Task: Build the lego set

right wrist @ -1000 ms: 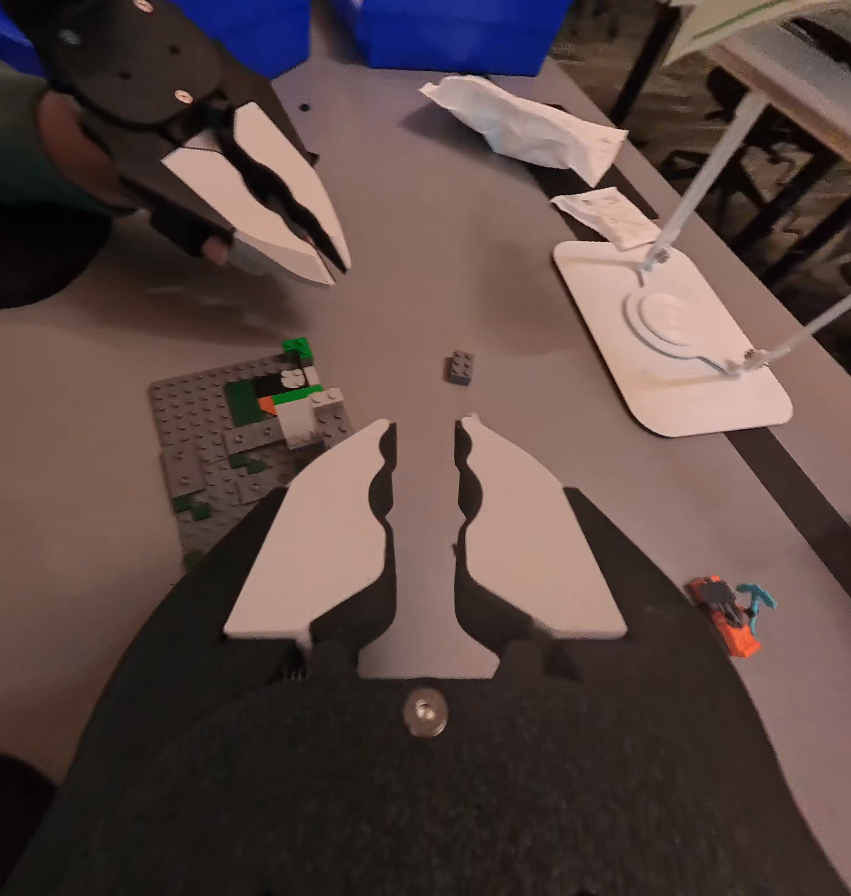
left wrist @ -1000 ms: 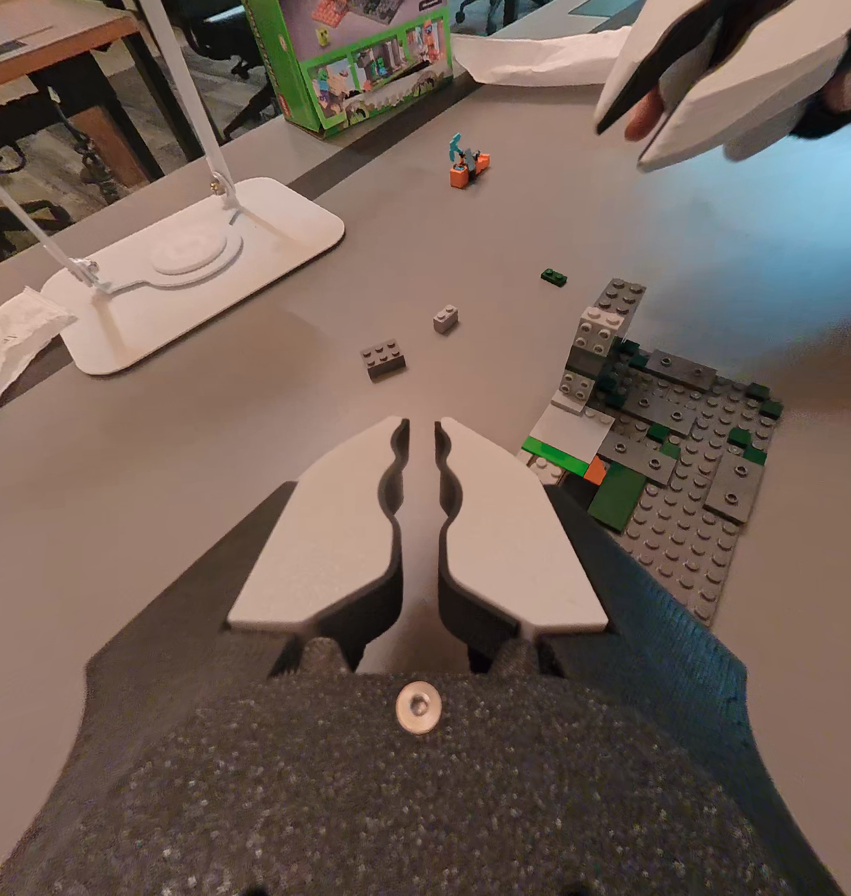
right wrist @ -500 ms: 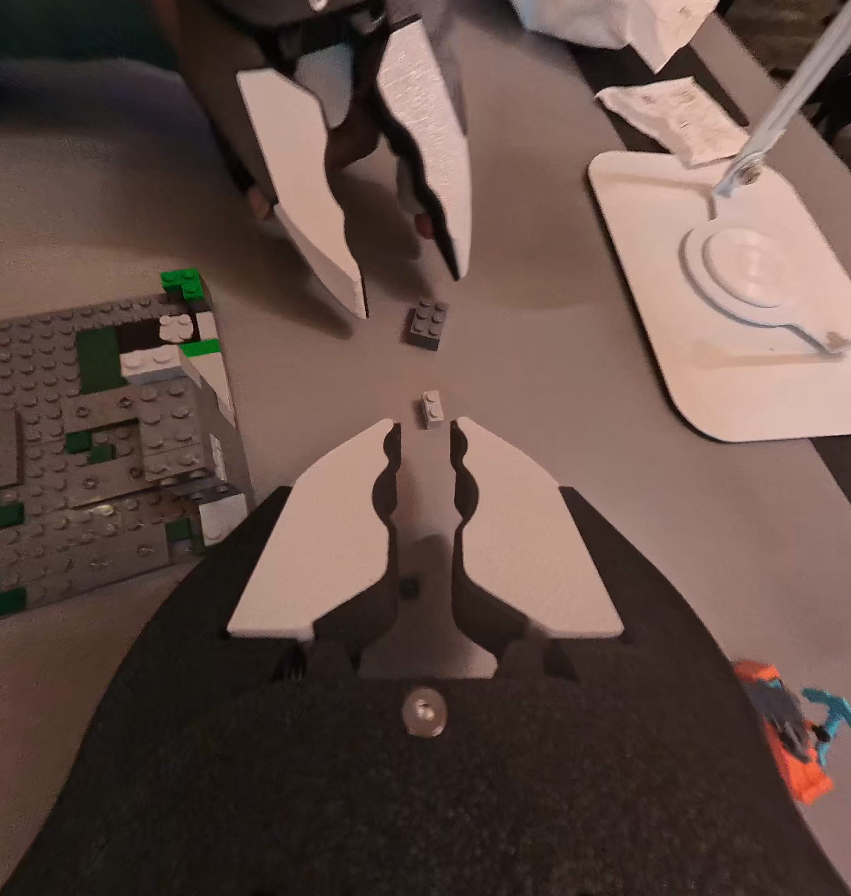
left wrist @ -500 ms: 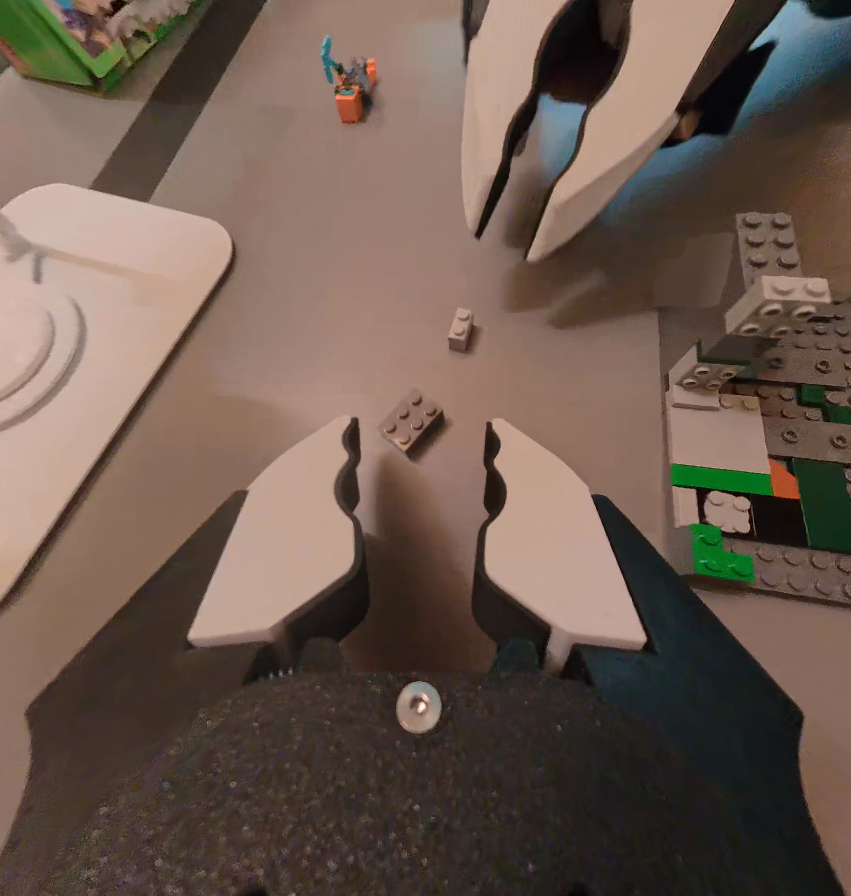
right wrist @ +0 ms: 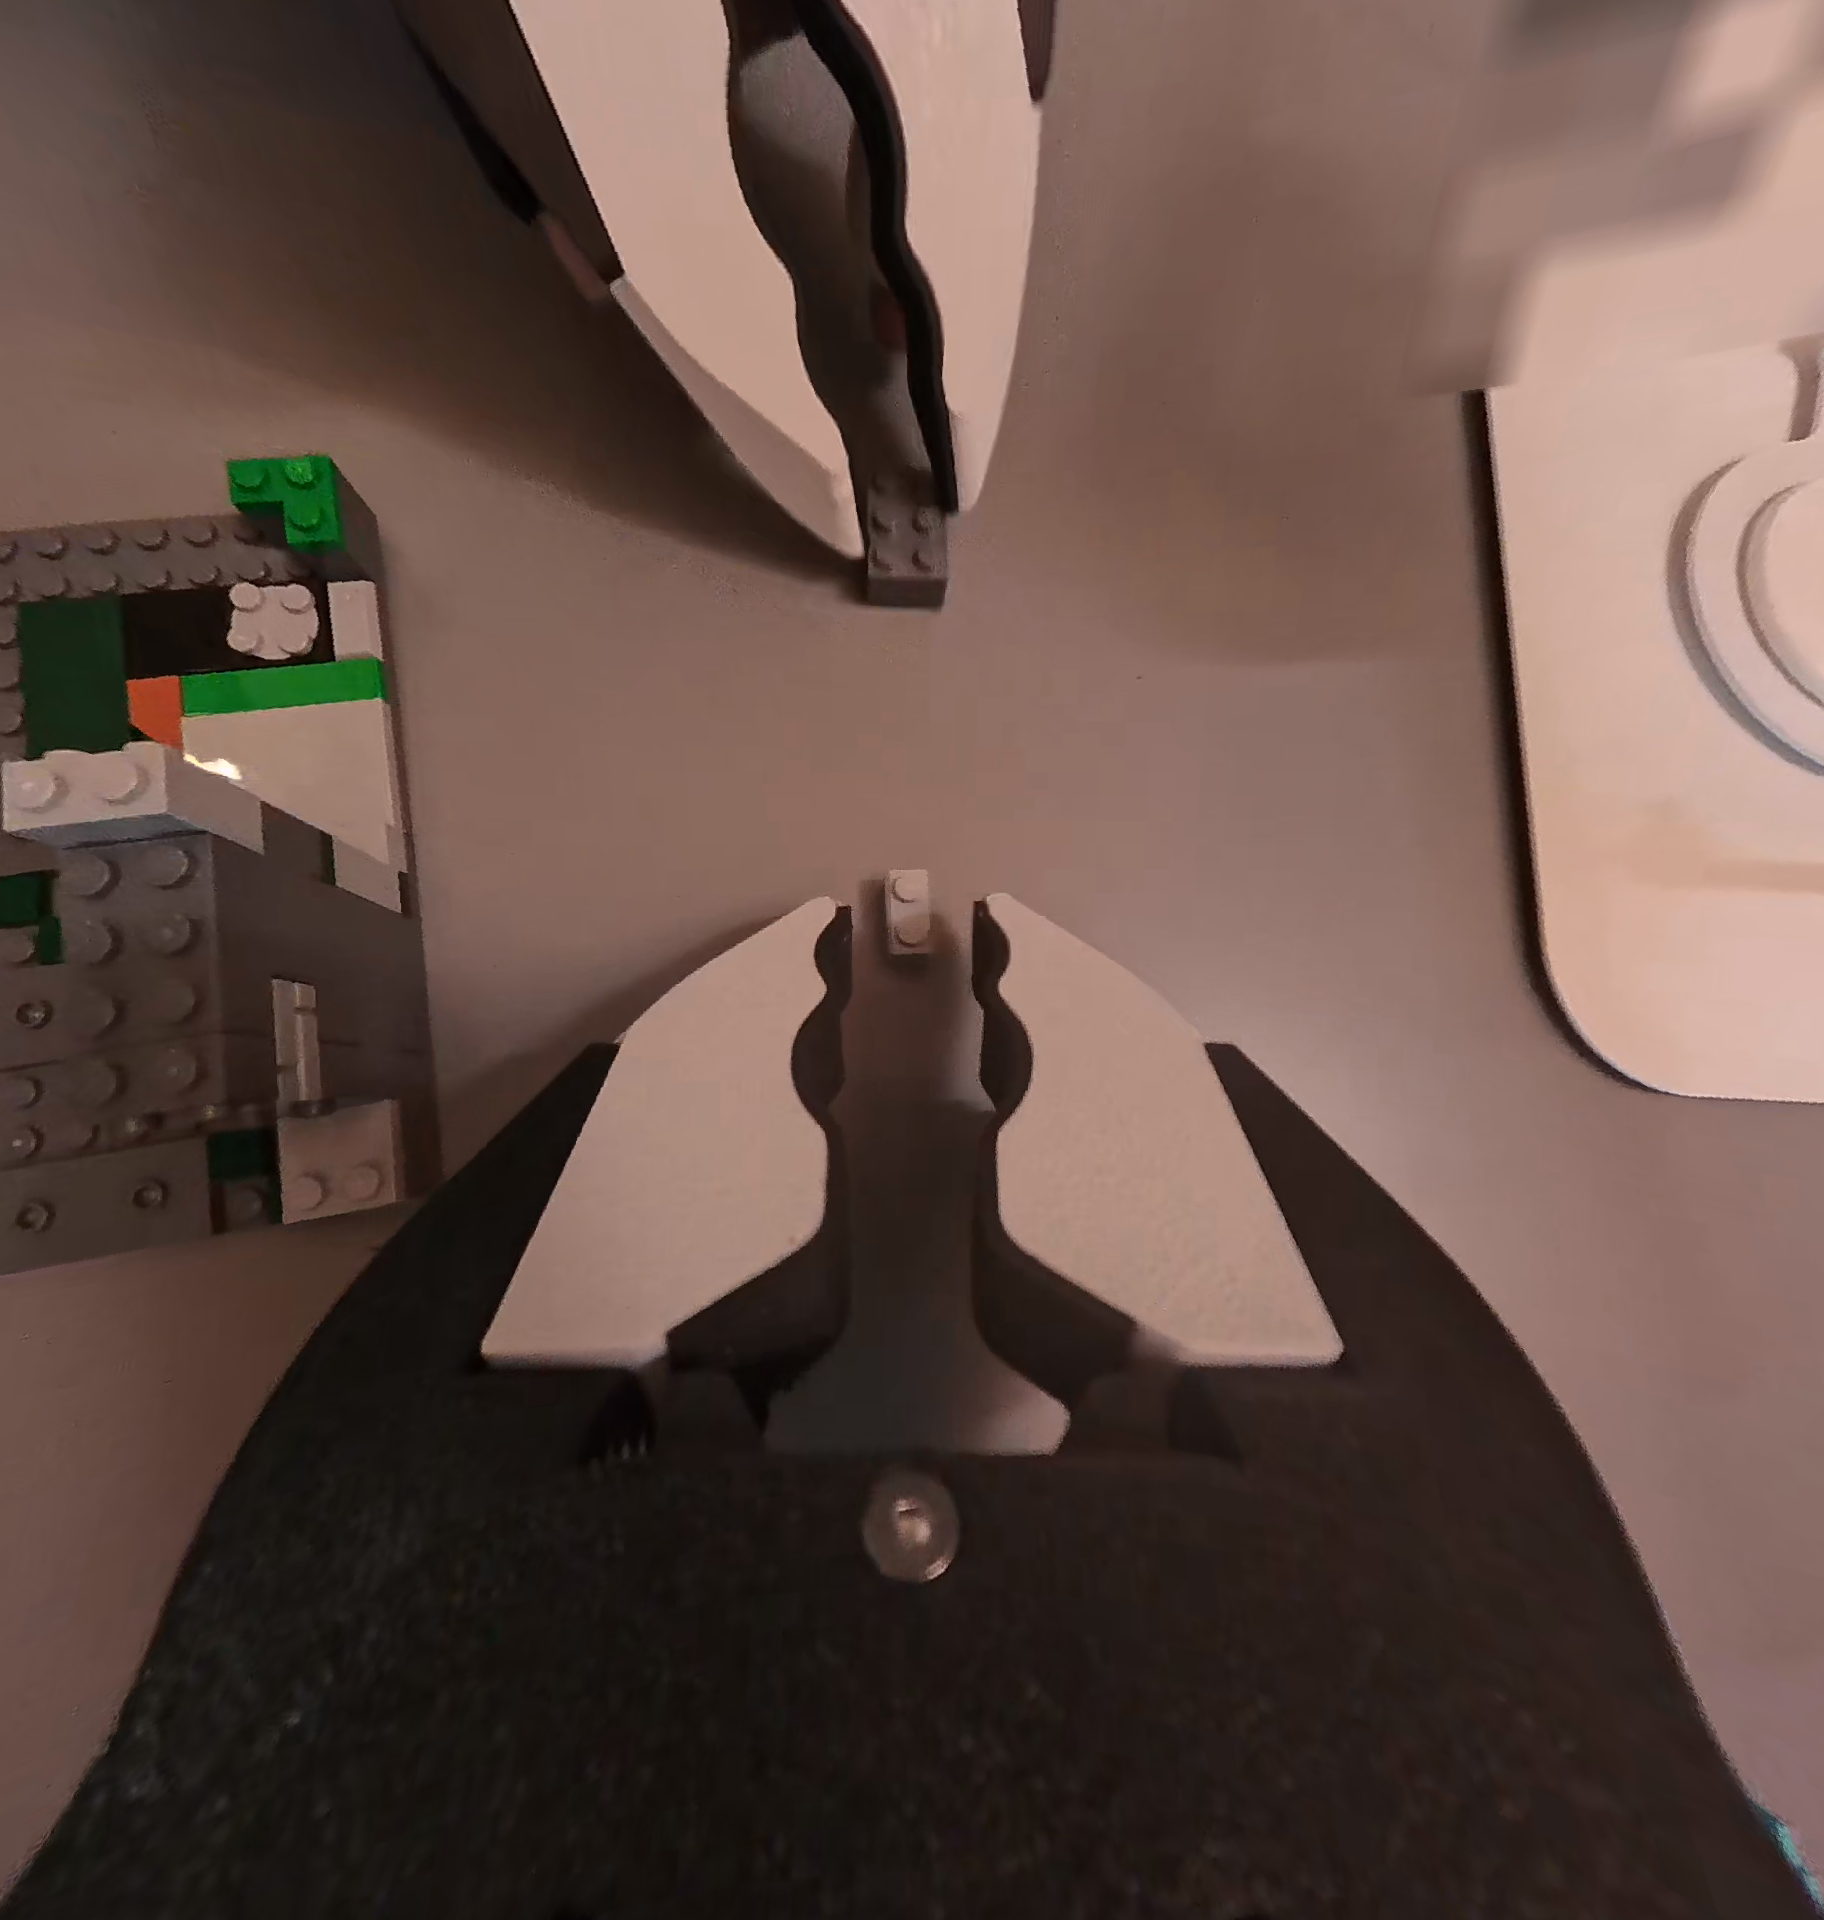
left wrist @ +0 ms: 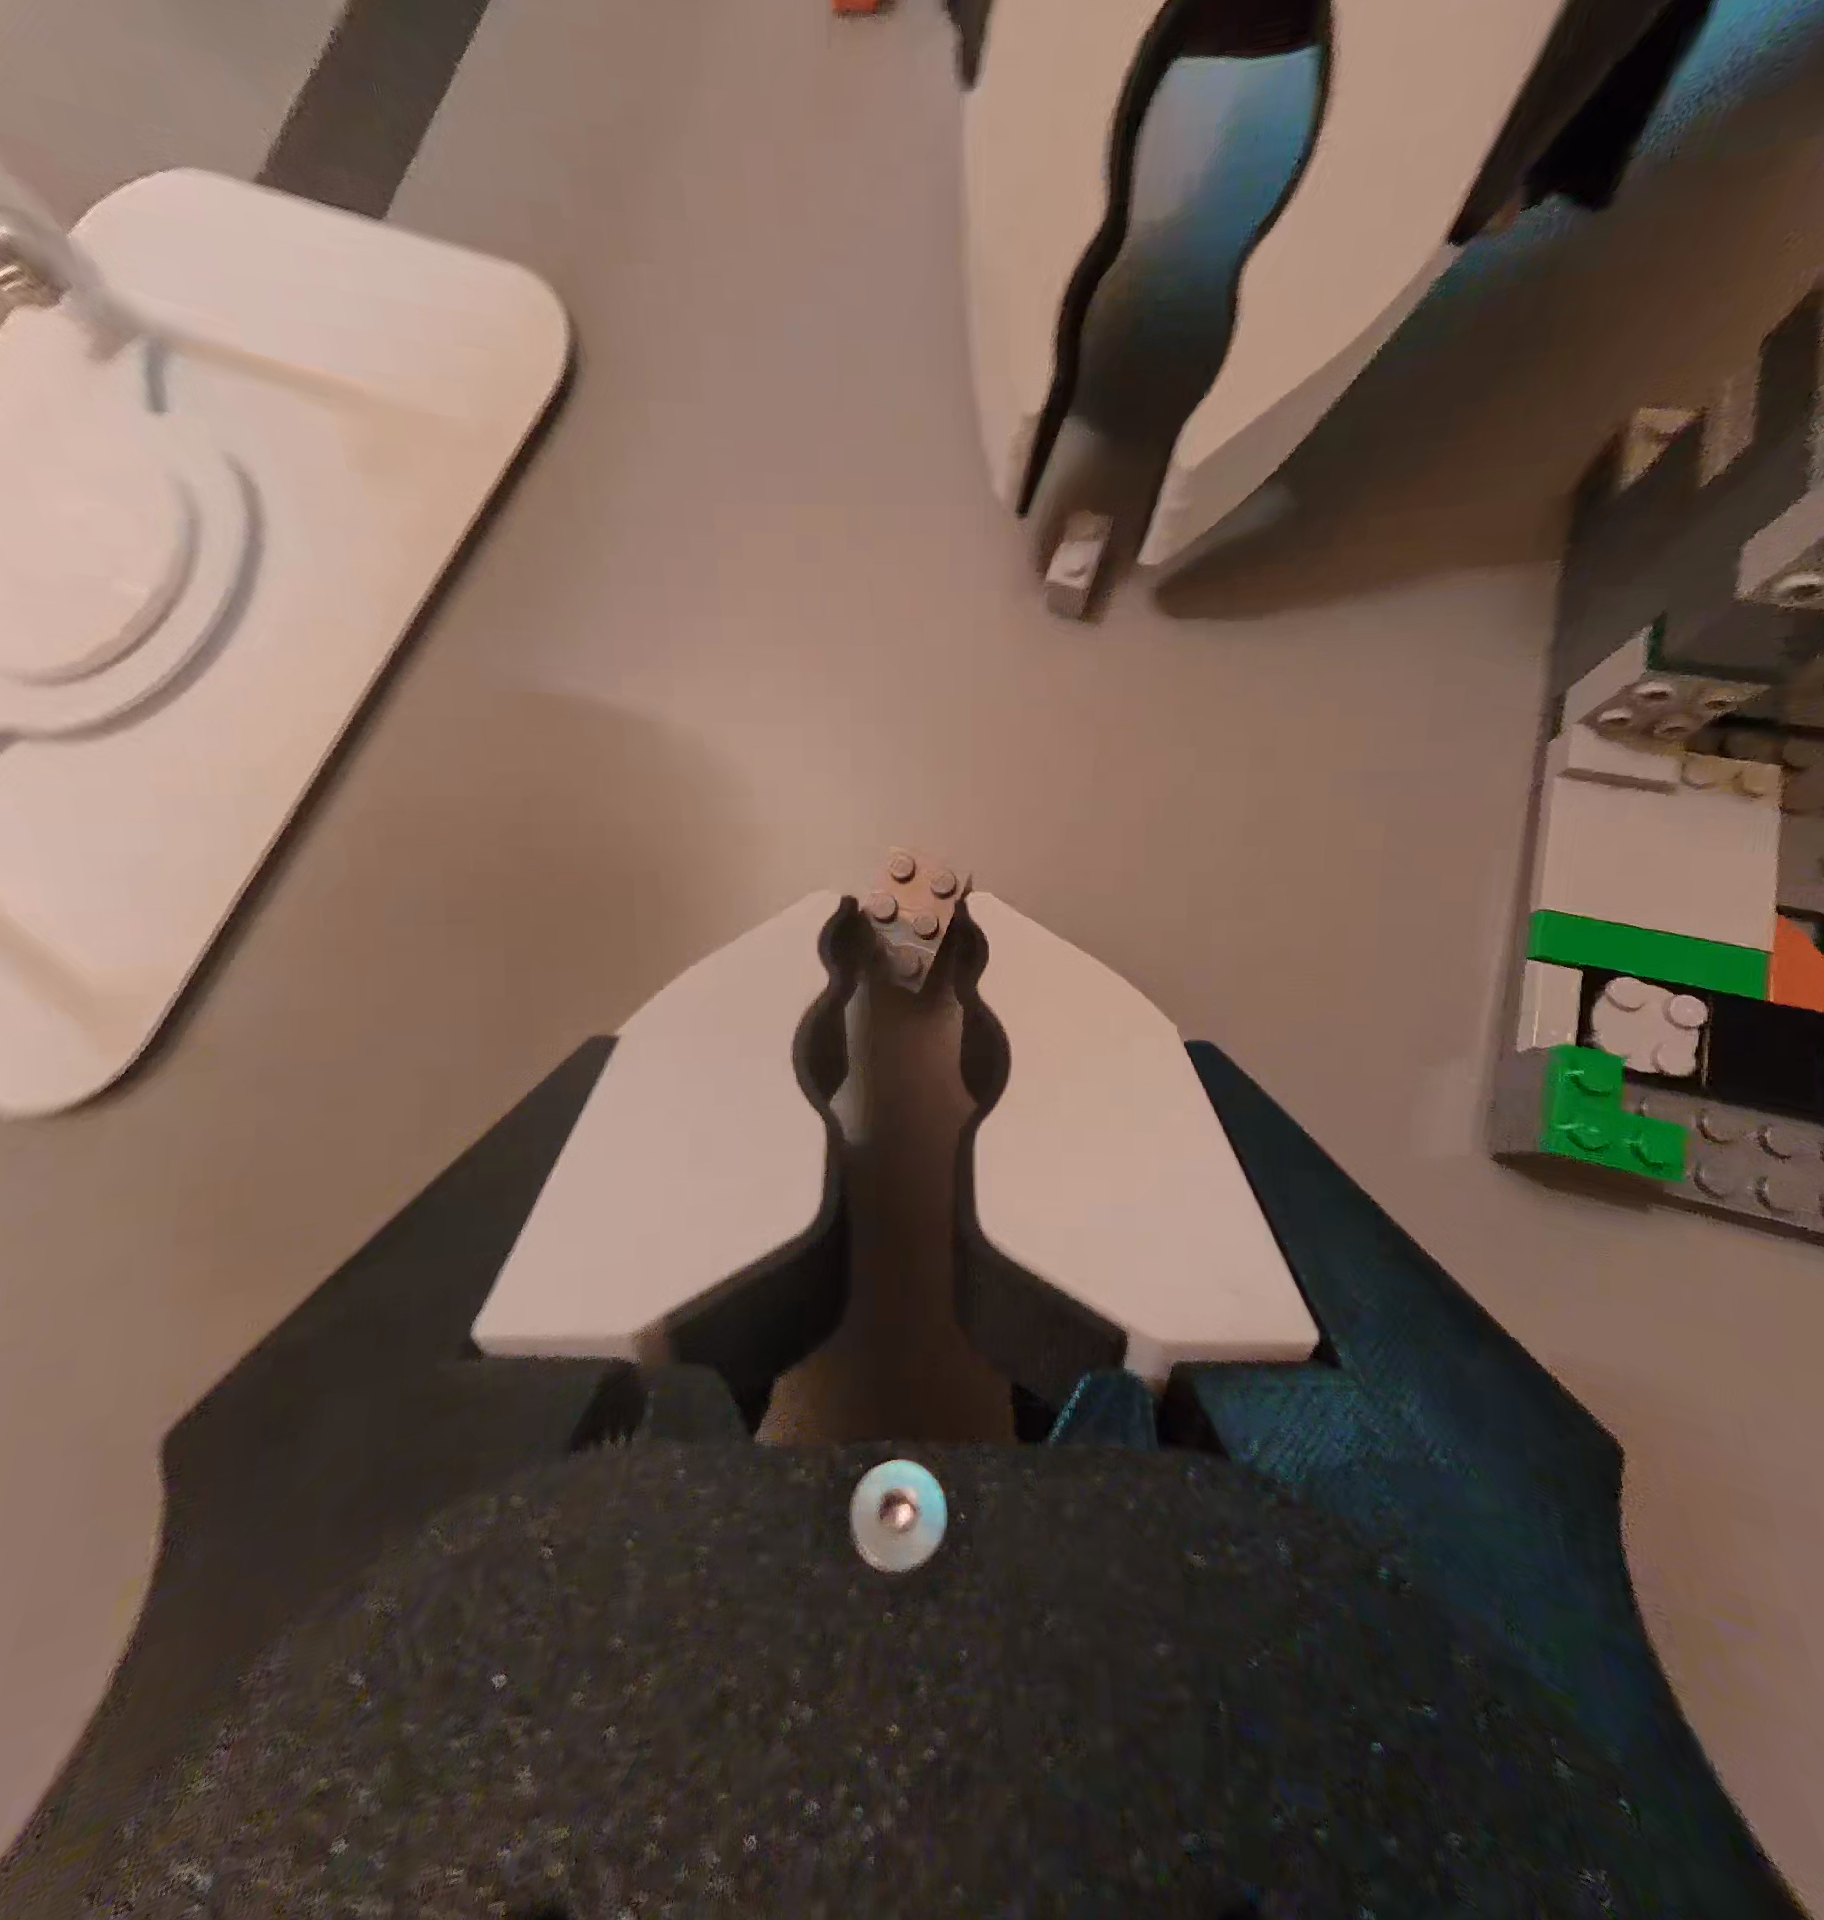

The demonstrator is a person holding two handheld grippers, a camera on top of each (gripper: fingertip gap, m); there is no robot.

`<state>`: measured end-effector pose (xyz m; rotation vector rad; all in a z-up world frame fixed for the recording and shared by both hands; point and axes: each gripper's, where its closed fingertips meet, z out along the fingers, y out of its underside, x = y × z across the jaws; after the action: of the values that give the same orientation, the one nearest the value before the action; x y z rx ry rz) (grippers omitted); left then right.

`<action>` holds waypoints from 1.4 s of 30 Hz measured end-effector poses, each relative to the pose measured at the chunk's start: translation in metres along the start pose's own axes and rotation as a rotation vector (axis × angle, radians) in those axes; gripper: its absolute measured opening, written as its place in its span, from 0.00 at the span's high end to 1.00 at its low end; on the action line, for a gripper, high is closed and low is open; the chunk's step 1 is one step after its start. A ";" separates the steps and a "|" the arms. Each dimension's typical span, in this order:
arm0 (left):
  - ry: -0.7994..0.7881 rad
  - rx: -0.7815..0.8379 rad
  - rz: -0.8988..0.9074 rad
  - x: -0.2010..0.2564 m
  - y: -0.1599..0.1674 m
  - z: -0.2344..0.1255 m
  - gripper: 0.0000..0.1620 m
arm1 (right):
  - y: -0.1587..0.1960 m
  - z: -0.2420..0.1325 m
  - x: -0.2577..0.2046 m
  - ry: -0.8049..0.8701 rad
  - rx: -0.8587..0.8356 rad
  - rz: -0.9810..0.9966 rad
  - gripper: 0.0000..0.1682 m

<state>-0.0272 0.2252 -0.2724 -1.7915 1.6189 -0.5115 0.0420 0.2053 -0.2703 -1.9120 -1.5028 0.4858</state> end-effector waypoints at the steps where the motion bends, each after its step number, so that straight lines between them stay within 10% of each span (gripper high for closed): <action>1: -0.026 -0.006 -0.018 -0.002 0.002 -0.004 0.90 | 0.000 0.000 0.000 -0.002 0.004 0.002 0.87; 42: -0.118 0.129 -0.170 0.008 0.008 -0.041 0.84 | -0.017 0.024 -0.018 -0.040 -0.013 -0.068 0.89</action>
<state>-0.0593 0.2081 -0.2501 -1.8357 1.3315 -0.5631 0.0100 0.1969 -0.2777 -1.8643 -1.5945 0.4875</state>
